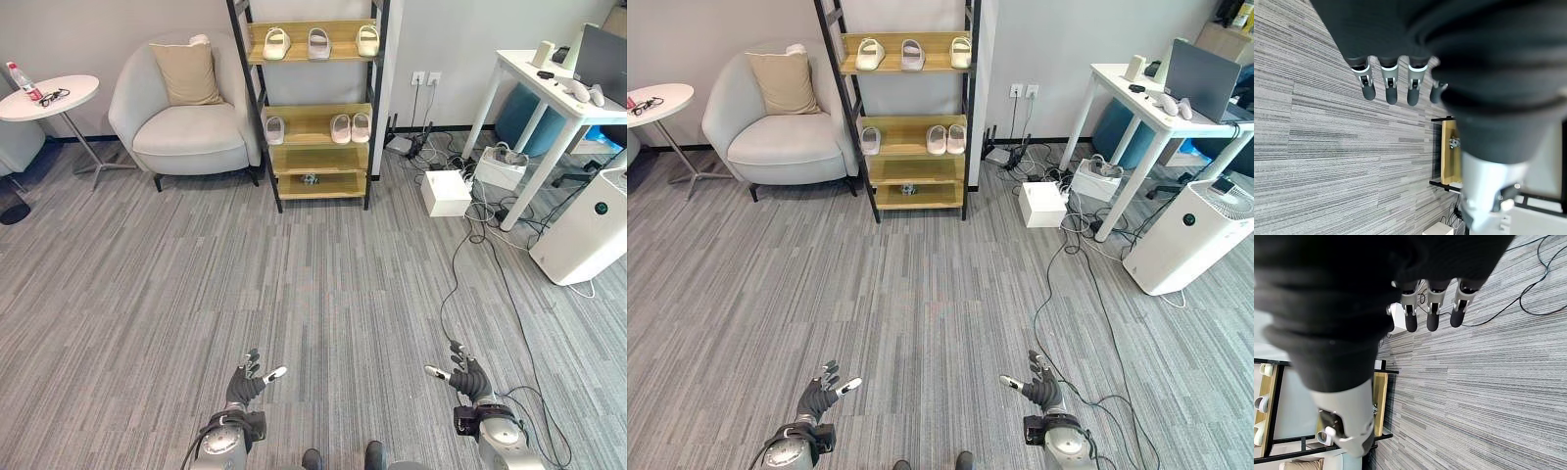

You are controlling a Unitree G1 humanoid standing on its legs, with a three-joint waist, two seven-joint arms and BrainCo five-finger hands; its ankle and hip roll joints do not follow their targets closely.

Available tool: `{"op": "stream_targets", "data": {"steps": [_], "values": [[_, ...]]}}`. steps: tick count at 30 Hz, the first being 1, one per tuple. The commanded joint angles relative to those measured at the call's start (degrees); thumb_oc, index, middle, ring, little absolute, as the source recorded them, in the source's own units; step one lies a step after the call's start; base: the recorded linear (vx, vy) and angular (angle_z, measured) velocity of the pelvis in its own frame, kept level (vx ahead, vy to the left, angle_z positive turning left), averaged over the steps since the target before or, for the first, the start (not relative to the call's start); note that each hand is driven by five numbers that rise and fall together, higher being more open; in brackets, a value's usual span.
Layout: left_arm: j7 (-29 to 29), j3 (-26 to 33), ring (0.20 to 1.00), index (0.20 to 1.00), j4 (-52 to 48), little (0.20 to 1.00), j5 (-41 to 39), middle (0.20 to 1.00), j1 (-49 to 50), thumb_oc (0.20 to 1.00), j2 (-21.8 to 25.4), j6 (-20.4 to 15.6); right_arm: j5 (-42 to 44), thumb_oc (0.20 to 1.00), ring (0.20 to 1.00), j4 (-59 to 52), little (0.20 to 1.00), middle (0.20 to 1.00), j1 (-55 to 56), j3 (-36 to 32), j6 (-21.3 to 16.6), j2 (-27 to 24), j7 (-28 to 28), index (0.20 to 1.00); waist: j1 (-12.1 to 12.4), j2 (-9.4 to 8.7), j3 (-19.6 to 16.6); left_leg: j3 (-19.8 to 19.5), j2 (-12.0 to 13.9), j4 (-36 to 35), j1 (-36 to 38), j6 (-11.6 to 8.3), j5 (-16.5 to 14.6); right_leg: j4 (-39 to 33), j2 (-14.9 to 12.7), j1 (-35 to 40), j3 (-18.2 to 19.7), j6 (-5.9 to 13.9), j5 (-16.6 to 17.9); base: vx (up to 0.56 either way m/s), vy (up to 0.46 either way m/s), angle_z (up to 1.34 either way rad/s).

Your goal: Arrange the slippers neatly on the shoe rack.

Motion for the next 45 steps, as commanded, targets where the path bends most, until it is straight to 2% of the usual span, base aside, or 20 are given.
{"op": "stream_targets", "data": {"steps": [1, 21, 28, 29, 30, 33, 36, 37, 38, 40, 42, 45], "values": [[-0.31, -0.5, 1.0, 1.0, -0.5, 1.0, -0.32, 1.0, -1.56, 1.0, 0.72, -1.84, 0.75, 1.0, 1.0, -2.4, 1.0, 1.0, -1.49, 1.08, -1.89, -0.6, 0.46, 1.0, 0.42, -1.0, -0.87, -2.85, 1.98, -0.44, 0.8, -2.39, -4.67, 0.1, -3.6, 3.09, -0.08, 4.24, -8.39, 0.0, 0.0, 0.0], [-0.35, 0.37, 1.0, 1.0, -1.41, 1.0, -3.2, 1.0, -0.09, 1.0, 0.76, -1.71, 0.19, 1.0, 1.0, -1.82, 1.0, 1.0, -3.37, 3.93, -0.9, -0.48, 1.25, 1.0, 1.05, -1.14, -0.16, -4.34, 0.47, -0.44, 0.6, -0.84, -5.19, 0.1, -4.03, 2.09, 2.22, 4.62, -7.7, 0.0, 0.012, -0.04], [-0.94, 1.39, 1.0, 1.0, -0.8, 1.0, -2.11, 1.0, 1.17, 1.0, 2.18, -1.39, 0.08, 1.0, 1.0, -1.54, 1.0, 1.0, -4.76, 4.03, -0.51, -0.97, 1.54, 1.0, 1.53, -1.86, 0.97, -4.58, -0.24, -0.25, -0.85, -0.19, -5.0, 0.1, -4.74, 0.99, 2.62, 5.2, -6.88, -0.01, 0.074, -0.06], [-1.31, 1.91, 1.0, 1.0, 0.59, 1.0, -2.23, 1.0, 1.27, 1.0, 2.32, -1.03, -0.43, 1.0, 1.0, -2.43, 1.0, 1.0, -4.96, 3.13, -0.4, -1.32, 1.67, 1.0, 1.31, -2.04, 1.89, -4.58, -1.38, 1.28, -1.58, 1.05, -5.88, 4.46, -6.41, -0.87, 3.31, 5.84, -7.04, 0.0, 0.213, -0.02], [-1.31, 1.91, 1.0, 1.0, 0.61, 1.0, -2.23, 1.0, 1.25, 1.0, 2.32, -1.04, -0.43, 1.0, 1.0, -2.43, 1.0, 1.0, -4.97, 3.12, -0.39, -1.32, 1.68, 1.0, 1.34, -2.05, 1.83, -4.54, -1.4, 1.35, -1.69, 1.07, -5.91, 4.66, -6.44, -1.06, 3.36, 5.85, -7.14, -0.03, 0.22, -0.07], [-0.87, 2.01, 1.0, 1.0, 2.73, 1.0, -1.33, 1.0, -0.38, 1.0, 2.34, -1.17, -0.5, 1.0, 1.0, -3.06, 1.0, 1.0, -5.7, 2.84, -0.52, -0.97, 1.59, 1.0, 0.65, -1.72, 3.58, -4.13, -2.28, 2.11, -1.86, 2.48, -6.6, 15.02, -7.91, -6.98, 4.4, 7.52, -6.88, -0.06, 0.155, -0.13], [-0.78, 2.83, 1.0, 1.0, 4.0, 1.0, -4.43, 1.0, -1.82, 1.0, 1.52, -1.46, -0.14, 1.0, 1.0, -3.12, 1.0, 1.0, -6.21, 3.2, -0.67, -0.16, 1.33, 1.0, 0.52, -1.53, 4.63, -3.36, -2.39, 1.79, -0.95, 3.03, -7.02, 23.37, -8.18, -12.55, 4.8, 7.44, -4.97, 0.04, 0.107, -0.18], [-0.76, 3.64, 1.0, 1.0, 4.53, 1.0, -7.16, 1.0, -2.34, 1.0, 1.0, -1.75, 0.44, 1.0, 1.0, -3.19, 1.0, 1.0, -6.53, 3.44, -0.66, 0.08, 1.41, 1.0, 0.45, -1.59, 4.86, -3.01, -2.26, 1.31, -0.23, 2.88, -7.21, 22.94, -7.97, -14.37, 3.89, 7.16, -4.37, 0.18, 0.022, -0.11], [-1.23, 3.93, 1.0, 1.0, 4.46, 1.0, -9.49, 1.0, -2.92, 1.0, 0.84, -2.12, 1.32, 1.0, 1.0, -2.88, 1.0, 1.0, -7.09, 3.71, -0.73, -0.1, 1.74, 1.0, 0.14, -1.75, 5.34, -2.85, -2.38, 0.49, 0.87, 2.59, -7.59, 19.59, -7.58, -16.56, 2.46, 7.06, -3.46, 0.15, -0.002, -0.21], [-1.47, 3.98, 1.0, 1.0, 3.99, 1.0, -11.02, 1.0, -3.16, 1.0, 0.67, -2.23, 1.59, 1.0, 1.0, -3.04, 1.0, 1.0, -7.25, 3.91, -0.84, -0.28, 1.7, 1.0, -0.29, -1.93, 5.73, -2.95, -2.5, 0.01, 1.57, 2.41, -7.83, 17.23, -7.1, -17.48, 1.69, 7.04, -2.56, 0.15, -0.037, -0.27], [-1.27, 3.95, 1.0, 1.0, 4.05, 1.0, -11.66, 1.0, -4.77, 1.0, 0.57, -1.78, 1.48, 1.0, 1.0, -3.24, 1.0, 1.0, -7.49, 4.15, -0.64, -0.37, 1.15, 1.0, -1.93, -2.36, 6.51, -3.8, -2.69, -0.39, 3.24, 2.09, -9.2, 12.7, -5.18, -20.24, 0.31, 7.31, -0.66, 0.26, -0.071, -0.1], [-1.7, 3.56, 1.0, 1.0, 4.14, 1.0, -10.49, 1.0, -5.37, 1.0, 0.71, -1.42, 1.53, 1.0, 1.0, -3.59, 1.0, 1.0, -6.78, 3.5, -0.54, -0.46, 0.96, 1.0, -3.07, -2.17, 6.23, -4.6, -2.32, -0.13, 4.86, 1.68, -10.67, 11.82, -4.35, -20.02, 0.52, 6.87, -0.93, 0.28, -0.08, 0.2]]}}
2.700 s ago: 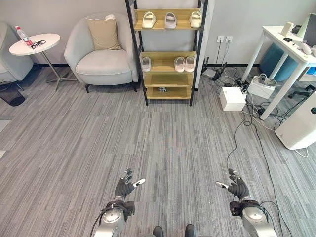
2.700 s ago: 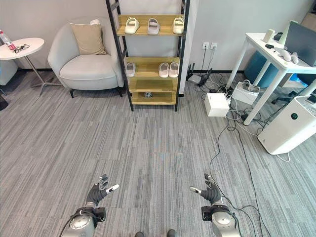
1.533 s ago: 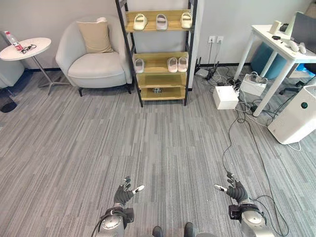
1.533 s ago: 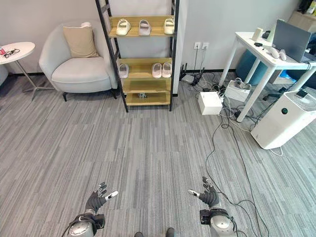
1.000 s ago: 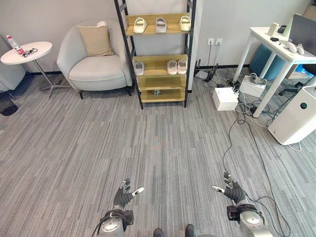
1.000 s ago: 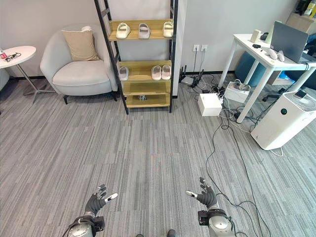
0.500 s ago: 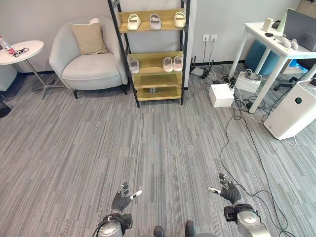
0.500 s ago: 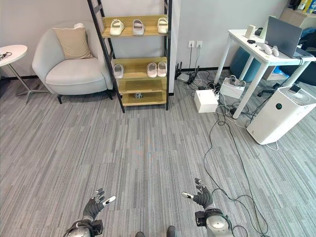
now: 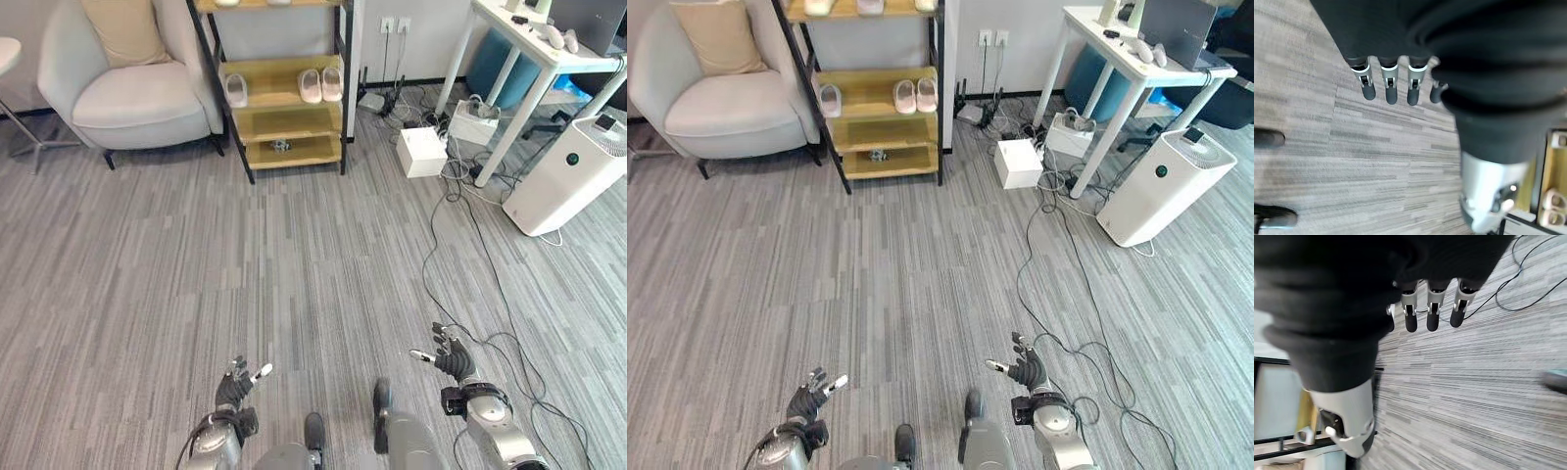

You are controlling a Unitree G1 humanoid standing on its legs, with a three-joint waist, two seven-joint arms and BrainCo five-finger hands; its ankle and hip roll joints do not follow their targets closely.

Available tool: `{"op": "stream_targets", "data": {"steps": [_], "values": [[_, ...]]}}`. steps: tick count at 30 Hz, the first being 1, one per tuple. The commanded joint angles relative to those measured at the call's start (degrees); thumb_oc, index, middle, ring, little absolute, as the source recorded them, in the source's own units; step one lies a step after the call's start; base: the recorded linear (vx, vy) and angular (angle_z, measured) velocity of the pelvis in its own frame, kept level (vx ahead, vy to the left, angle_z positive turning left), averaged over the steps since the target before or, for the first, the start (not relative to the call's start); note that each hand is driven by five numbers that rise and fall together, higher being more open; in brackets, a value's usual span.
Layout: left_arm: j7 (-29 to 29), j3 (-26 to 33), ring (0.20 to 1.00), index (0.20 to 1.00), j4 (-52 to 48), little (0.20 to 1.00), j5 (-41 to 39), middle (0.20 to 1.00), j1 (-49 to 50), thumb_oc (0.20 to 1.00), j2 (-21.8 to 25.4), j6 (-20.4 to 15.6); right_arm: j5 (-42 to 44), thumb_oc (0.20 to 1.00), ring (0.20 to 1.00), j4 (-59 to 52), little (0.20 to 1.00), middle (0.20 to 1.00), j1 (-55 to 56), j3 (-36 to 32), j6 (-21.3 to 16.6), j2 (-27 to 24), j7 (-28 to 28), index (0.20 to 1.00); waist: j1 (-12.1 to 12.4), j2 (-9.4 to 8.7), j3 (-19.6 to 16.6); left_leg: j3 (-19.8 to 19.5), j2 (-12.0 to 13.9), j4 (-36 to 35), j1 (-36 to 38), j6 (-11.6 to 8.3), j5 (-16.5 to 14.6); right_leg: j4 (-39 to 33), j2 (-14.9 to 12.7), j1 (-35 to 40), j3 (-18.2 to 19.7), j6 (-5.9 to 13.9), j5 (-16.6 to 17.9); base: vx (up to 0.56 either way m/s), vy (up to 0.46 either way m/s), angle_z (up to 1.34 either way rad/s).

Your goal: Arrange the slippers neatly on the shoe rack.

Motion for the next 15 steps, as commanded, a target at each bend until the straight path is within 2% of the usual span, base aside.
{"op": "stream_targets", "data": {"steps": [1, 2, 3, 4, 5, 6, 7, 8, 10, 12, 13, 14, 15], "values": [[-1.24, 0.26, 1.0, 1.0, -2.59, 1.0, 0.45, 1.0, -0.56, 1.0, 0.44, -1.5, 1.5, 1.0, 1.0, -3.78, 1.0, 1.0, -0.63, -1.28, -2.1, -1.2, -0.42, 1.0, -2.06, 0.95, -0.78, -8.39, -0.09, 0.79, 8.05, -1.78, -10.19, -1.5, 3.22, 3.1, -1.22, -0.22, 4.01, 0.36, -0.141, 0.43], [-1.57, 0.11, 1.0, 1.0, -2.44, 1.0, 0.96, 1.0, -0.45, 1.0, 0.41, -1.47, 2.01, 1.0, 1.0, -4.04, 1.0, 1.0, 0.27, -1.75, -2.25, -1.29, -0.08, 1.0, -2.35, 1.19, -1.23, -8.83, 0.22, 1.07, 8.65, -2.07, -10.58, -1.93, 3.83, 3.81, -0.96, -0.96, 3.39, 0.48, -0.201, 0.57], [-1.97, 0.23, 1.0, 1.0, -2.72, 1.0, 0.94, 1.0, 0.11, 1.0, 0.27, -1.28, 2.24, 1.0, 1.0, -4.49, 1.0, 1.0, 1.42, -2.78, -2.28, -2.22, 0.35, 1.0, -2.81, 1.69, -2.22, -8.89, 0.92, 5.11, 8.67, -3.13, -12.45, -1.13, 4.42, 4.99, -1.23, -2.05, 1.71, 0.35, -0.149, 0.57], [-1.97, 0.22, 1.0, 1.0, -2.74, 1.0, 0.94, 1.0, 0.13, 1.0, 0.26, -1.28, 2.25, 1.0, 1.0, -4.51, 1.0, 1.0, 1.46, -2.78, -2.27, -2.24, 0.35, 1.0, -2.85, 1.74, -2.24, -8.93, 0.97, 5.25, 8.61, -3.15, -12.57, -1.12, 4.45, 5.01, -1.29, -2.06, 1.67, 0.43, -0.174, 0.55], [-2.23, 0.15, 1.0, 1.0, -3.36, 1.0, 0.1, 1.0, 0.95, 1.0, -0.03, -1.52, 3.24, 1.0, 1.0, -4.58, 1.0, 1.0, 1.98, -3.35, -2.76, -3.22, 0.7, 1.0, -2.89, 2.59, -1.78, -8.47, 1.13, 16.37, 5.31, -5.91, -8.86, -0.97, 5.16, 7.81, -1.33, -3.78, 0.03, 0.19, -0.08, 0.55], [-2.23, 0.16, 1.0, 1.0, -3.36, 1.0, 0.1, 1.0, 0.94, 1.0, 0.0, -1.52, 3.25, 1.0, 1.0, -4.57, 1.0, 1.0, 1.96, -3.35, -2.76, -3.19, 0.7, 1.0, -2.99, 2.44, -1.97, -8.56, 0.95, 16.34, 5.04, -5.88, -8.66, -1.06, 4.97, 7.61, -1.36, -3.75, 0.16, 0.26, -0.123, 0.43], [-2.38, -0.06, 1.0, 1.0, -3.15, 1.0, -0.36, 1.0, 0.99, 1.0, -0.09, -1.51, 3.59, 1.0, 1.0, -4.8, 1.0, 1.0, 1.91, -3.48, -2.85, -3.77, 0.87, 1.0, -2.48, 2.56, -1.0, -8.37, 0.69, 23.05, 1.99, -7.15, -5.95, -1.05, 5.09, 9.09, -1.17, -4.61, -0.66, 0.15, -0.1, 0.21], [-2.97, -0.51, 1.0, 1.0, -3.62, 1.0, -1.17, 1.0, 0.94, 1.0, -0.02, -1.65, 4.06, 1.0, 1.0, -5.17, 1.0, 1.0, 1.76, -3.75, -2.97, -4.57, 1.3, 1.0, -1.77, 2.25, -0.01, -9.35, -0.79, 29.67, -1.35, -8.05, -3.55, -1.45, 4.81, 10.49, -0.72, -5.29, -1.02, 0.18, -0.139, -0.19], [-4.11, -1.54, 1.0, 1.0, -2.01, 1.0, -1.39, 1.0, 0.05, 1.0, 0.16, -1.22, 4.31, 1.0, 1.0, -5.77, 1.0, 1.0, 1.23, -3.79, -2.86, -5.65, 1.63, 1.0, -1.01, 1.14, 1.41, -9.92, -2.44, 36.8, -6.45, -8.63, -1.53, -2.11, 3.91, 12.3, -0.36, -6.41, -2.13, 0.19, -0.125, -0.25], [-4.51, -2.01, 1.0, 1.0, -1.44, 1.0, -1.46, 1.0, -0.03, 1.0, 0.22, -0.84, 3.98, 1.0, 1.0, -4.99, 1.0, 1.0, 0.82, -3.84, -2.47, -6.0, 1.4, 1.0, -0.17, 0.66, 1.93, -9.61, -2.74, 36.03, -10.98, -8.09, -2.63, -3.12, 3.51, 14.37, 0.61, -6.4, -2.83, 0.24, -0.067, -0.39], [-4.61, -1.96, 1.0, 1.0, -0.35, 1.0, -1.33, 1.0, -0.06, 1.0, 0.16, -0.68, 3.83, 1.0, 1.0, -4.67, 1.0, 1.0, 0.49, -3.61, -2.45, -5.93, 1.29, 1.0, 0.06, 0.3, 1.65, -9.06, -2.24, 32.35, -13.59, -7.55, -3.23, -4.13, 3.23, 15.38, 0.84, -6.18, -3.17, 0.21, -0.023, -0.27], [-4.63, -1.96, 1.0, 1.0, -0.3, 1.0, -1.33, 1.0, -0.06, 1.0, 0.16, -0.7, 3.83, 1.0, 1.0, -4.65, 1.0, 1.0, 0.49, -3.6, -2.47, -5.93, 1.29, 1.0, 0.23, 0.37, 1.78, -8.93, -2.1, 32.44, -13.35, -7.54, -3.51, -4.19, 3.36, 15.62, 0.98, -6.19, -3.25, 0.4, 0.004, -0.08], [-4.74, -1.84, 1.0, 1.0, -0.28, 1.0, -1.2, 1.0, 0.81, 1.0, 0.39, -0.53, 4.01, 1.0, 1.0, -4.52, 1.0, 1.0, 0.36, -3.54, -2.58, -5.63, 1.24, 1.0, 1.33, 0.11, 1.25, -8.64, -0.98, 24.81, -14.71, -6.36, -4.99, -5.94, 3.62, 18.35, 1.58, -5.71, -4.44, 0.44, 0.051, -0.06]]}}
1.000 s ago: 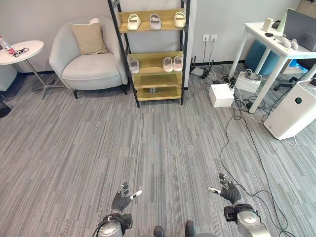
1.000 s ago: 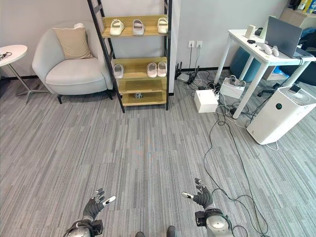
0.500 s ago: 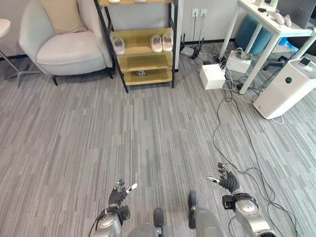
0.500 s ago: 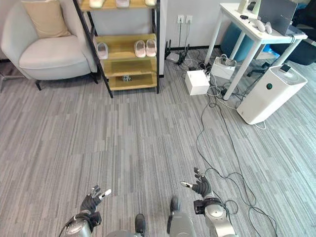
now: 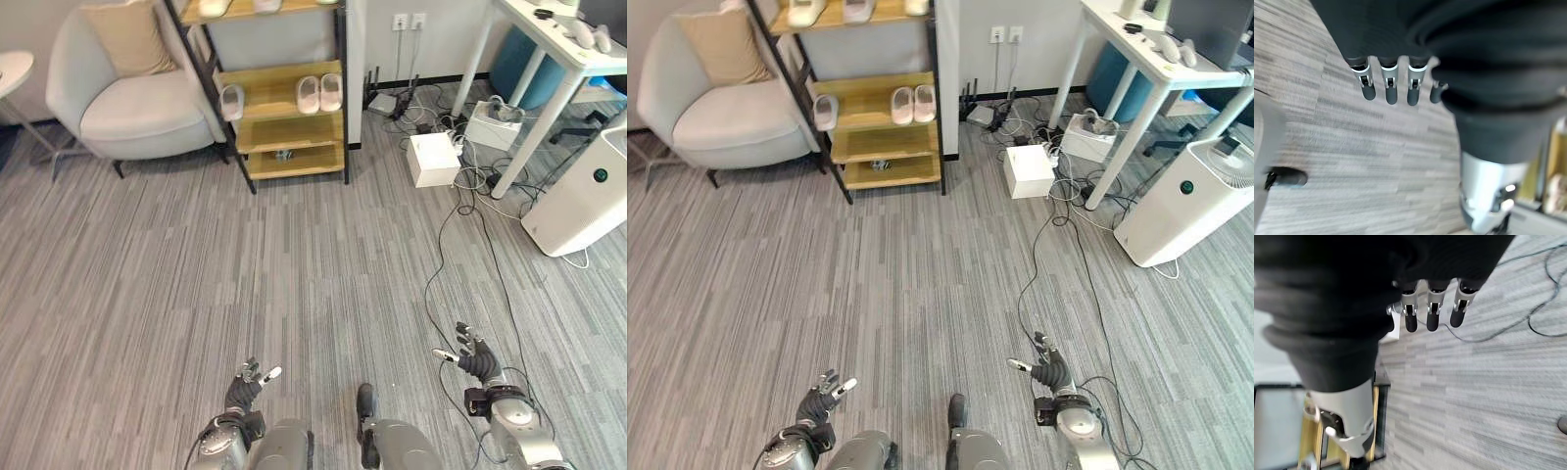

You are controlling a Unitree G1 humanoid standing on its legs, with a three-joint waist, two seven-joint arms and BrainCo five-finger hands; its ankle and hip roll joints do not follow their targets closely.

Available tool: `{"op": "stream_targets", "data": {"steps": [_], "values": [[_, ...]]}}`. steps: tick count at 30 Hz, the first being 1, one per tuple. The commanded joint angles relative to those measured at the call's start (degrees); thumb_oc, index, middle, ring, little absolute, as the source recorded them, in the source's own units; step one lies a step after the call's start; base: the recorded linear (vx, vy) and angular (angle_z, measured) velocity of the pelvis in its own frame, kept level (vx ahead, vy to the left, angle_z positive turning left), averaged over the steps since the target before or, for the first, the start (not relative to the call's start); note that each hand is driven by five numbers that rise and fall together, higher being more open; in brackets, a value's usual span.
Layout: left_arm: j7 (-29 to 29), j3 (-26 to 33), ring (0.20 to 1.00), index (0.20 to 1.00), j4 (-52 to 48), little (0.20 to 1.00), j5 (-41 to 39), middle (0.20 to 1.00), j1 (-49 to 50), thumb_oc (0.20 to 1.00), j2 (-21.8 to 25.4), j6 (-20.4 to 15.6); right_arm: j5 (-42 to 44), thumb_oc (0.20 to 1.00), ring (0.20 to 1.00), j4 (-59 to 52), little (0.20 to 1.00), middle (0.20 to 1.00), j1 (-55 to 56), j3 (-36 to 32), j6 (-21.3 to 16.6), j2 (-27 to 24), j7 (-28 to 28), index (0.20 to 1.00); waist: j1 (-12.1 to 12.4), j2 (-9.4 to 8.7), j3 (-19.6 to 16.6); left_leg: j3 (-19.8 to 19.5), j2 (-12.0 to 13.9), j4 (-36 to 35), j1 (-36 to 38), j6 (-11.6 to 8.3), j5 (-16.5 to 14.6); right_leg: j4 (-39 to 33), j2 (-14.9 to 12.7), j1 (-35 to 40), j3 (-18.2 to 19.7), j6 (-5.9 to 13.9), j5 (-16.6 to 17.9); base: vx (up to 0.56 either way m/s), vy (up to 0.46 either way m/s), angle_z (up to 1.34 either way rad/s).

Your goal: Arrange the slippers neatly on the shoe rack.

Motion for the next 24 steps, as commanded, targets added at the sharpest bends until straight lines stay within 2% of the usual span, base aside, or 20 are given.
{"op": "stream_targets", "data": {"steps": [1, 2, 4, 5, 6, 7, 8, 10, 11, 12, 13, 14, 15, 16, 17, 18, 20, 21, 23, 24], "values": [[-0.59, 0.48, 1.0, 1.0, -2.45, 1.0, -0.07, 1.0, 0.45, 1.0, 1.83, -1.1, 1.29, 1.0, 1.0, -2.76, 1.0, 1.0, -1.79, 0.81, -2.71, -0.2, -0.29, 1.0, 1.93, -0.52, 0.99, 1.3, 0.79, -15.73, 1.28, 3.2, 6.58, 0.18, -1.8, 6.71, 3.23, 6.12, -8.93, 0.56, 0.071, -0.19], [-0.66, 0.28, 1.0, 1.0, -2.15, 1.0, 0.32, 1.0, 0.69, 1.0, 1.97, -0.96, 1.14, 1.0, 1.0, -2.58, 1.0, 1.0, -1.97, 1.06, -2.76, -0.21, -0.44, 1.0, 2.48, -0.14, 0.82, 0.64, 2.6, -21.19, 1.13, 2.88, 9.56, -0.47, -1.4, 8.12, 3.45, 6.24, -9.54, 0.4, 0.092, -0.14], [-0.42, 0.53, 1.0, 1.0, -1.54, 1.0, 1.43, 1.0, 0.38, 1.0, 2.24, -0.72, 0.77, 1.0, 1.0, -2.79, 1.0, 1.0, -2.27, 1.16, -2.87, -0.18, -0.88, 1.0, 2.9, 0.07, 0.35, 1.39, 5.42, -29.84, -0.64, 2.28, 12.46, -1.94, -1.57, 10.81, 3.84, 6.51, -10.78, 0.35, 0.081, -0.27], [-0.42, 0.55, 1.0, 1.0, -1.52, 1.0, 1.44, 1.0, 0.39, 1.0, 2.26, -0.73, 0.76, 1.0, 1.0, -2.79, 1.0, 1.0, -2.25, 1.19, -2.87, -0.15, -0.89, 1.0, 2.95, -0.12, 0.43, 1.53, 5.31, -30.29, -0.21, 2.28, 12.61, -1.99, -1.74, 11.02, 3.9, 6.52, -10.9, 0.53, 0.225, -0.23], [-0.62, 0.76, 1.0, 1.0, -1.78, 1.0, 2.51, 1.0, 0.9, 1.0, 2.65, -0.36, 0.14, 1.0, 1.0, -2.92, 1.0, 1.0, -2.23, 0.91, -2.19, 0.15, -0.57, 1.0, 3.14, 0.4, -1.0, 3.21, 5.85, -30.61, 0.62, 2.36, 14.22, -2.75, -2.03, 13.93, 5.07, 7.26, -11.59, 0.39, 0.185, -0.14], [-0.61, 0.75, 1.0, 1.0, -1.8, 1.0, 2.51, 1.0, 0.94, 1.0, 2.66, -0.35, 0.13, 1.0, 1.0, -2.95, 1.0, 1.0, -2.19, 0.91, -2.17, 0.15, -0.57, 1.0, 3.21, 0.36, -0.96, 3.29, 5.84, -30.69, 0.77, 2.36, 14.23, -2.75, -2.07, 14.01, 5.13, 7.27, -11.61, 0.54, 0.277, -0.09], [-0.51, 0.71, 1.0, 1.0, -2.17, 1.0, 2.83, 1.0, 1.5, 1.0, 2.48, -0.58, -0.35, 1.0, 1.0, -3.16, 1.0, 1.0, -1.96, 0.8, -2.32, 0.43, -0.49, 1.0, 3.38, 0.61, -1.62, 2.7, 5.49, -30.93, 0.78, 2.31, 15.8, -2.95, -2.48, 15.23, 5.17, 7.9, -11.99, 0.3, 0.181, -0.27], [-0.3, 0.19, 1.0, 1.0, -1.74, 1.0, 3.98, 1.0, 1.19, 1.0, 2.61, -0.67, -0.87, 1.0, 1.0, -3.14, 1.0, 1.0, -2.08, 0.93, -2.19, 0.39, -0.38, 1.0, 3.37, 0.28, -2.26, 2.88, 4.49, -29.57, 0.62, 2.99, 14.89, -2.27, -3.78, 15.32, 5.37, 8.73, -12.19, 0.36, 0.229, -0.34], [0.12, -1.35, 1.0, 1.0, -3.02, 1.0, 7.81, 1.0, 0.99, 1.0, 3.23, -0.78, -1.18, 1.0, 1.0, -2.74, 1.0, 1.0, -1.8, 0.56, -2.08, 0.75, -0.07, 1.0, 4.02, -0.32, -3.22, 3.37, 2.88, -26.29, 0.21, 4.15, 12.78, 1.19, -6.2, 14.86, 5.81, 10.59, -11.78, 0.4, 0.259, -0.25], [-0.01, -1.98, 1.0, 1.0, -3.42, 1.0, 8.47, 1.0, 0.74, 1.0, 3.49, -0.81, -1.21, 1.0, 1.0, -2.36, 1.0, 1.0, -1.68, 0.55, -2.01, 1.0, 0.17, 1.0, 4.42, -0.5, -3.32, 3.78, 2.2, -24.84, 0.35, 4.83, 11.63, 4.68, -7.18, 13.6, 6.05, 11.23, -11.05, 0.4, 0.26, -0.23], [-0.01, -1.99, 1.0, 1.0, -3.42, 1.0, 8.47, 1.0, 0.74, 1.0, 3.51, -0.8, -1.21, 1.0, 1.0, -2.35, 1.0, 1.0, -1.68, 0.53, -2.02, 1.02, 0.17, 1.0, 4.51, -0.54, -3.37, 3.88, 2.18, -24.71, 0.26, 4.86, 11.53, 4.85, -7.24, 13.45, 6.15, 11.27, -11.15, 0.28, 0.216, -0.13], [-0.18, -3.11, 1.0, 1.0, -4.81, 1.0, 9.87, 1.0, 0.44, 1.0, 3.9, -0.64, -1.85, 1.0, 1.0, -2.0, 1.0, 1.0, -1.62, 0.43, -1.93, 1.19, 0.36, 1.0, 4.92, -0.62, -3.23, 4.15, 0.99, -23.54, 1.34, 6.37, 9.4, 12.62, -8.73, 10.0, 5.91, 11.98, -7.34, 0.25, 0.219, -0.05], [-0.32, -3.68, 1.0, 1.0, -5.35, 1.0, 10.35, 1.0, 0.29, 1.0, 3.94, -0.53, -2.15, 1.0, 1.0, -1.53, 1.0, 1.0, -1.74, 0.47, -1.88, 1.27, 0.32, 1.0, 5.01, -0.55, -2.97, 4.27, 0.08, -23.21, 2.29, 7.37, 8.36, 17.35, -9.75, 7.66, 5.75, 12.07, -3.75, 0.25, 0.217, 0.0], [-0.32, -3.68, 1.0, 1.0, -5.35, 1.0, 10.35, 1.0, 0.29, 1.0, 3.94, -0.53, -2.15, 1.0, 1.0, -1.53, 1.0, 1.0, -1.74, 0.47, -1.88, 1.27, 0.32, 1.0, 5.03, -0.55, -2.98, 4.29, 0.08, -23.21, 2.28, 7.37, 8.36, 17.37, -9.76, 7.63, 5.78, 12.08, -3.76, 0.25, 0.23, 0.02], [-0.11, -4.65, 1.0, 1.0, -5.8, 1.0, 11.06, 1.0, -0.26, 1.0, 4.15, -0.51, -2.31, 1.0, 1.0, -1.52, 1.0, 1.0, -1.85, 0.36, -1.74, 1.41, -0.03, 1.0, 4.21, 0.28, -2.03, 3.83, -1.24, -23.35, 5.24, 8.88, 6.95, 25.06, -10.68, 4.32, 5.82, 11.61, 2.55, 0.27, 0.211, 0.07], [0.04, -4.95, 1.0, 1.0, -6.14, 1.0, 11.78, 1.0, -0.43, 1.0, 4.17, -0.5, -2.13, 1.0, 1.0, -0.96, 1.0, 1.0, -1.86, 0.21, -1.79, 1.61, -0.07, 1.0, 3.97, 0.75, -1.51, 3.57, -1.33, -23.44, 6.36, 9.35, 6.25, 27.26, -10.67, 2.83, 5.94, 11.02, 3.06, 0.38, 0.264, 0.2], [0.67, -5.44, 1.0, 1.0, -6.57, 1.0, 12.76, 1.0, -0.98, 1.0, 4.29, -0.43, -1.75, 1.0, 1.0, -0.34, 1.0, 1.0, -1.98, -0.09, -1.8, 1.67, -0.33, 1.0, 3.12, 2.04, -0.84, 2.38, -0.43, -24.78, 9.16, 9.69, 5.33, 29.19, -8.56, -2.54, 4.46, 10.28, 0.07, 0.32, 0.109, 0.31], [0.76, -5.57, 1.0, 1.0, -6.46, 1.0, 12.95, 1.0, -1.29, 1.0, 4.29, -0.48, -1.48, 1.0, 1.0, -0.1, 1.0, 1.0, -2.08, -0.42, -1.87, 1.62, -0.43, 1.0, 2.61, 2.2, -0.31, 2.05, -0.2, -25.66, 11.19, 9.54, 4.71, 28.05, -8.35, -4.4, 2.03, 10.06, -2.08, 0.35, 0.025, 0.07], [0.76, -5.77, 1.0, 1.0, -6.27, 1.0, 13.24, 1.0, -1.88, 1.0, 4.25, -0.48, -1.12, 1.0, 1.0, -0.13, 1.0, 1.0, -2.3, -0.84, -1.95, 1.31, -0.52, 1.0, 1.47, 1.96, 0.15, 1.42, -0.2, -27.34, 14.4, 8.97, 3.51, 21.02, -7.02, -7.04, -0.84, 10.27, -3.75, 0.38, -0.062, -0.22], [0.82, -5.85, 1.0, 1.0, -6.39, 1.0, 13.44, 1.0, -2.15, 1.0, 4.39, -0.41, -0.94, 1.0, 1.0, 0.46, 1.0, 1.0, -2.32, -0.92, -2.04, 1.29, -0.71, 1.0, 0.66, 1.66, 0.85, 0.72, -0.19, -28.51, 16.93, 8.62, 2.75, 16.06, -5.35, -7.85, -1.59, 10.63, -3.46, 0.42, -0.133, 0.01]]}}
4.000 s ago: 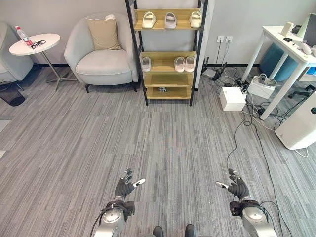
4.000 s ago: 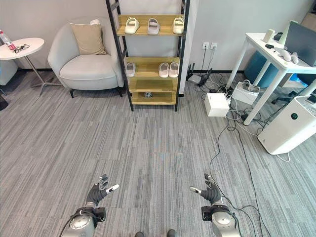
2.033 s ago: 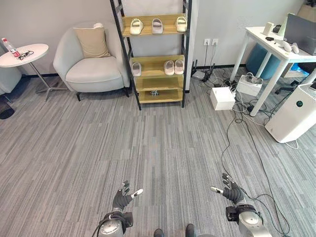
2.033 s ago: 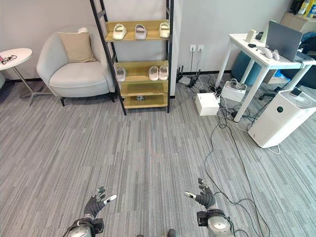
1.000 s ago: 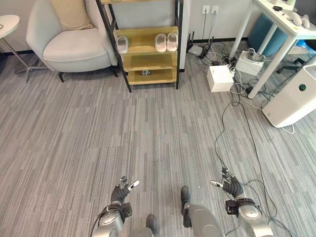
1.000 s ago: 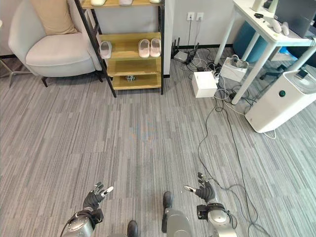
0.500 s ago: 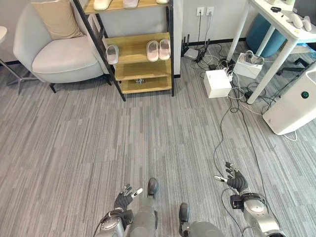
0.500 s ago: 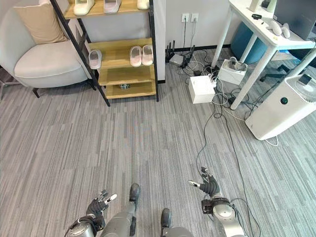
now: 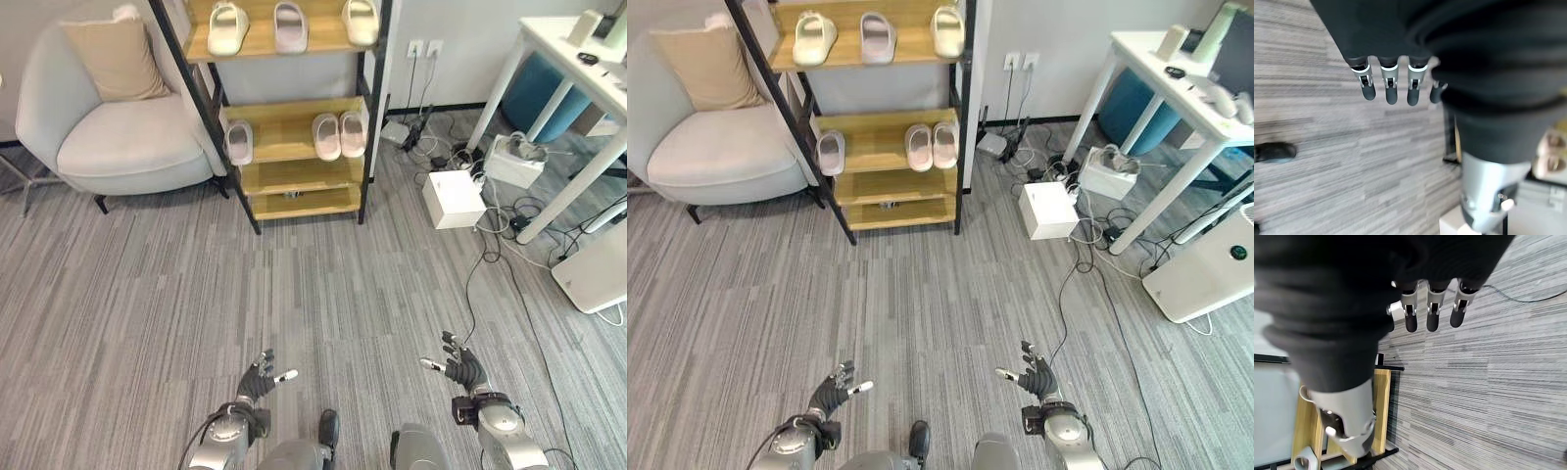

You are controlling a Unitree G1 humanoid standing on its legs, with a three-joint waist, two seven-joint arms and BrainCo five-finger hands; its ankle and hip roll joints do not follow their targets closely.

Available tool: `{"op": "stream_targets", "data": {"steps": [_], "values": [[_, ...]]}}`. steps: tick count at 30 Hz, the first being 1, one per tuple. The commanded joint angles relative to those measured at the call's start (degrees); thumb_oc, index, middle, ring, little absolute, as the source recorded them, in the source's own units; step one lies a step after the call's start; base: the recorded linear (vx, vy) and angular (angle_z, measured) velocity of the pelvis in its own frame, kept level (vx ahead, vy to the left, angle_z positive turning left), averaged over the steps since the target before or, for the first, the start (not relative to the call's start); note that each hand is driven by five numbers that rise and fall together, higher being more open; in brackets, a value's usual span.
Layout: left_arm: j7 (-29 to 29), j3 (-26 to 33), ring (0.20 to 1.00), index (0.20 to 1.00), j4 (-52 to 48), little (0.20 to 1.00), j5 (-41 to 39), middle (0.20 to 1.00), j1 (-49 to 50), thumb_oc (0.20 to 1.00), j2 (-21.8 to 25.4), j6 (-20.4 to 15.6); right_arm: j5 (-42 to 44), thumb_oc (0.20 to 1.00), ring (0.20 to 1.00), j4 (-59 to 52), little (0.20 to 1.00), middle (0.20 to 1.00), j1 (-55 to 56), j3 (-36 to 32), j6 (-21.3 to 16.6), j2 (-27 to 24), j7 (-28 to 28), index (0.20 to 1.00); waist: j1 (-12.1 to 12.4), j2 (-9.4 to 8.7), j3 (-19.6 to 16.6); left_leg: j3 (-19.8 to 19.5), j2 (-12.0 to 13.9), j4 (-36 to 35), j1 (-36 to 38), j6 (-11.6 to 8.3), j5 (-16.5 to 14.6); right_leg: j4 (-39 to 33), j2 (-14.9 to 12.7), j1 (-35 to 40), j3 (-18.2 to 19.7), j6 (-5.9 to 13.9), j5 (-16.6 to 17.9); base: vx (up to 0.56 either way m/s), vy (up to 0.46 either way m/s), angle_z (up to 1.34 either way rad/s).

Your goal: Arrange the slippers neatly on the shoe rack.

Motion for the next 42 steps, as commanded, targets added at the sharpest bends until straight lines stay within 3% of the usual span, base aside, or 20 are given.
{"op": "stream_targets", "data": {"steps": [1, 4, 7, 9, 11, 12, 13, 17, 18, 20, 22, 24, 27, 31, 32, 34, 35, 36, 39, 42], "values": [[-0.18, 1.04, 1.0, 1.0, -3.83, 1.0, 2.64, 1.0, -0.7, 1.0, 0.85, -1.59, 0.85, 1.0, 1.0, -1.15, 1.0, 1.0, -0.73, -1.84, -2.08, -1.55, -1.02, 1.0, -2.09, -1.72, 1.96, -4.07, 2.19, -0.87, 5.01, -3.07, -4.83, -20.82, 4.58, 3.88, -2.44, 1.98, 11.78, 0.45, -0.141, 0.23], [-0.36, 1.92, 1.0, 1.0, -3.34, 1.0, 3.84, 1.0, -1.83, 1.0, 1.2, -1.46, 0.22, 1.0, 1.0, -1.29, 1.0, 1.0, -0.17, -2.27, -1.55, -1.59, -1.36, 1.0, -3.65, -2.27, 1.67, -5.23, 2.6, -1.56, 8.62, -4.31, -6.9, -28.83, 5.18, 3.31, -4.6, 2.92, 14.15, 0.45, -0.134, 0.29], [-0.3, 2.44, 1.0, 1.0, -1.73, 1.0, 3.5, 1.0, -1.75, 1.0, 0.39, -1.56, 0.01, 1.0, 1.0, -1.26, 1.0, 1.0, 1.39, -2.17, -1.62, -1.9, -0.5, 1.0, -3.66, -2.51, 0.22, -5.44, 3.41, 3.54, 9.82, -5.72, -8.52, -29.57, 6.85, 7.68, -2.08, 0.28, 12.75, 0.42, -0.138, 0.56], [0.01, 2.71, 1.0, 1.0, -0.78, 1.0, 2.21, 1.0, -1.81, 1.0, -0.45, -1.67, 1.12, 1.0, 1.0, -0.73, 1.0, 1.0, 1.8, -2.59, -2.07, -2.63, -0.27, 1.0, -3.35, -2.06, -0.18, -5.73, 3.36, 11.13, 8.3, -7.76, -5.53, -30.32, 7.85, 10.67, -2.12, -1.4, 11.7, 0.36, -0.135, 0.32], [0.2, 2.8, 1.0, 1.0, 0.36, 1.0, 0.73, 1.0, -2.31, 1.0, -0.91, -1.8, 2.27, 1.0, 1.0, -0.61, 1.0, 1.0, 1.65, -2.81, -2.24, -4.01, -0.25, 1.0, -2.58, -2.88, 0.68, -5.52, 1.5, 22.22, 2.74, -9.62, -1.33, -31.9, 7.31, 14.47, -2.17, -2.66, 10.51, 0.3, -0.128, 0.21], [0.19, 2.8, 1.0, 1.0, 0.37, 1.0, 0.73, 1.0, -2.32, 1.0, -0.91, -1.81, 2.28, 1.0, 1.0, -0.6, 1.0, 1.0, 1.64, -2.81, -2.24, -4.02, -0.24, 1.0, -2.61, -2.83, 0.7, -5.55, 1.52, 22.49, 2.6, -9.62, -1.46, -31.94, 7.35, 14.48, -2.22, -2.66, 10.54, 0.45, -0.14, 0.17], [0.75, 3.15, 1.0, 1.0, 1.58, 1.0, 0.14, 1.0, -2.41, 1.0, -1.07, -1.81, 2.74, 1.0, 1.0, -0.26, 1.0, 1.0, 1.7, -3.22, -2.04, -4.5, -0.36, 1.0, -1.7, -3.71, 1.44, -2.46, 1.64, 27.17, -2.85, -10.43, 0.23, -32.53, 6.59, 17.94, -2.17, -3.35, 8.66, 0.37, -0.087, -0.02], [1.1, 3.86, 1.0, 1.0, 2.36, 1.0, -0.3, 1.0, -1.81, 1.0, -0.91, -1.85, 3.0, 1.0, 1.0, -0.2, 1.0, 1.0, 2.02, -3.41, -2.22, -4.26, -0.3, 1.0, -0.18, -4.89, 1.68, 1.36, 4.72, 17.15, -8.45, -8.37, -3.39, -33.45, 5.31, 21.44, -2.1, -2.63, 6.23, 0.39, -0.005, -0.12], [1.11, 3.73, 1.0, 1.0, 2.46, 1.0, 0.09, 1.0, -1.81, 1.0, -0.81, -1.77, 2.84, 1.0, 1.0, -0.39, 1.0, 1.0, 2.15, -3.37, -2.21, -4.21, -0.41, 1.0, 0.08, -4.86, 1.6, 1.52, 5.8, 13.48, -8.84, -8.36, -2.5, -33.65, 5.32, 22.26, -2.17, -2.37, 5.73, 0.38, 0.103, -0.18], [1.35, 3.5, 1.0, 1.0, 2.73, 1.0, 0.76, 1.0, -1.98, 1.0, -0.79, -1.53, 2.43, 1.0, 1.0, 0.06, 1.0, 1.0, 2.03, -3.09, -2.25, -4.04, -0.85, 1.0, 0.42, -3.85, 1.28, 0.87, 9.71, 4.52, -10.4, -9.28, 3.82, -34.25, 5.67, 23.87, -2.3, -1.79, 4.59, 0.34, 0.136, -0.19], [1.65, 3.64, 1.0, 1.0, 2.76, 1.0, 1.63, 1.0, -2.18, 1.0, -0.63, -1.38, 2.24, 1.0, 1.0, -0.59, 1.0, 1.0, 2.13, -3.08, -2.27, -4.04, -1.13, 1.0, 0.32, -3.47, 0.86, 2.77, 11.55, -1.76, -12.2, -10.22, 6.57, -35.08, 5.2, 25.82, -2.81, -1.13, 3.67, 0.35, 0.163, -0.21], [1.68, 4.07, 1.0, 1.0, 2.87, 1.0, 1.71, 1.0, -2.26, 1.0, -0.58, -1.15, 1.78, 1.0, 1.0, -0.7, 1.0, 1.0, 2.19, -2.92, -1.89, -3.95, -1.01, 1.0, 0.41, -3.29, 0.35, 5.48, 12.04, -2.13, -12.03, -10.61, 8.23, -35.26, 4.57, 27.38, -2.52, -0.47, 3.6, 0.36, 0.229, -0.13], [1.41, 4.35, 1.0, 1.0, 3.45, 1.0, 1.49, 1.0, -1.75, 1.0, -0.78, -1.37, 0.86, 1.0, 1.0, -0.58, 1.0, 1.0, 2.37, -2.73, -1.25, -3.24, -0.41, 1.0, 1.02, -3.18, -1.72, 5.49, 10.5, -1.59, -10.67, -9.73, 7.79, -34.14, 2.37, 28.26, -2.5, 1.26, 3.81, 0.36, 0.277, -0.01], [1.24, 4.12, 1.0, 1.0, 3.86, 1.0, 1.7, 1.0, -1.47, 1.0, -0.61, -1.42, 1.09, 1.0, 1.0, -0.08, 1.0, 1.0, 2.37, -2.93, -1.16, -1.49, -0.07, 1.0, 1.43, -4.22, -3.22, 6.39, 8.21, 0.94, -9.92, -7.97, 4.6, -30.04, -1.14, 27.04, -1.78, 3.12, 5.4, 0.28, 0.25, -0.09], [1.37, 4.02, 1.0, 1.0, 3.06, 1.0, 1.34, 1.0, -1.47, 1.0, -0.29, -1.47, 1.34, 1.0, 1.0, 0.39, 1.0, 1.0, 2.15, -2.47, -1.14, -0.86, 0.19, 1.0, 1.7, -4.7, -3.35, 6.54, 6.44, 1.52, -8.91, -6.35, 2.67, -24.02, -3.14, 24.7, -0.91, 3.87, 8.19, 0.22, 0.285, 0.15], [1.44, 3.76, 1.0, 1.0, 2.3, 1.0, 0.9, 1.0, -1.44, 1.0, 0.12, -1.4, 1.57, 1.0, 1.0, 0.04, 1.0, 1.0, 1.92, -2.25, -0.94, -0.41, 0.14, 1.0, 1.57, -4.56, -2.83, 6.32, 5.14, 1.34, -7.02, -4.65, 1.18, -16.82, -4.52, 21.57, -0.49, 3.65, 12.1, 0.19, 0.262, 0.29], [1.44, 3.76, 1.0, 1.0, 2.29, 1.0, 0.9, 1.0, -1.43, 1.0, 0.13, -1.39, 1.57, 1.0, 1.0, 0.03, 1.0, 1.0, 1.92, -2.25, -0.93, -0.41, 0.14, 1.0, 1.65, -4.61, -2.81, 6.42, 5.09, 1.32, -6.99, -4.61, 1.17, -16.64, -4.6, 21.46, -0.36, 3.7, 12.02, 0.2, 0.248, 0.21], [1.41, 3.44, 1.0, 1.0, 1.5, 1.0, 1.07, 1.0, -1.28, 1.0, 0.42, -1.27, 1.56, 1.0, 1.0, 0.34, 1.0, 1.0, 1.75, -1.94, -0.84, 0.15, 0.2, 1.0, 1.35, -4.08, -2.33, 6.35, 4.26, 0.72, -4.65, -3.51, -0.05, -11.49, -5.69, 19.26, -0.86, 3.12, 15.29, 0.22, 0.219, 0.32], [1.24, 3.23, 1.0, 1.0, 0.41, 1.0, 0.69, 1.0, -1.33, 1.0, 0.83, -1.35, 1.59, 1.0, 1.0, 0.41, 1.0, 1.0, 1.59, -1.53, -0.78, 0.11, 0.45, 1.0, 0.2, -3.0, -0.92, 4.99, 4.8, -1.44, -0.96, -3.17, -0.78, -9.91, -1.79, 12.82, -0.47, 2.04, 12.65, 0.25, 0.137, 0.3], [1.22, 3.42, 1.0, 1.0, -0.38, 1.0, 0.07, 1.0, -1.75, 1.0, 1.17, -1.43, 2.39, 1.0, 1.0, 0.81, 1.0, 1.0, 1.21, -1.54, -0.97, 0.15, 0.24, 1.0, -1.25, -3.24, 0.59, 3.21, 4.82, -2.97, 2.49, -3.6, -1.78, -16.46, 2.13, 8.52, -2.53, 1.7, 10.38, 0.25, -0.032, 0.26]]}}
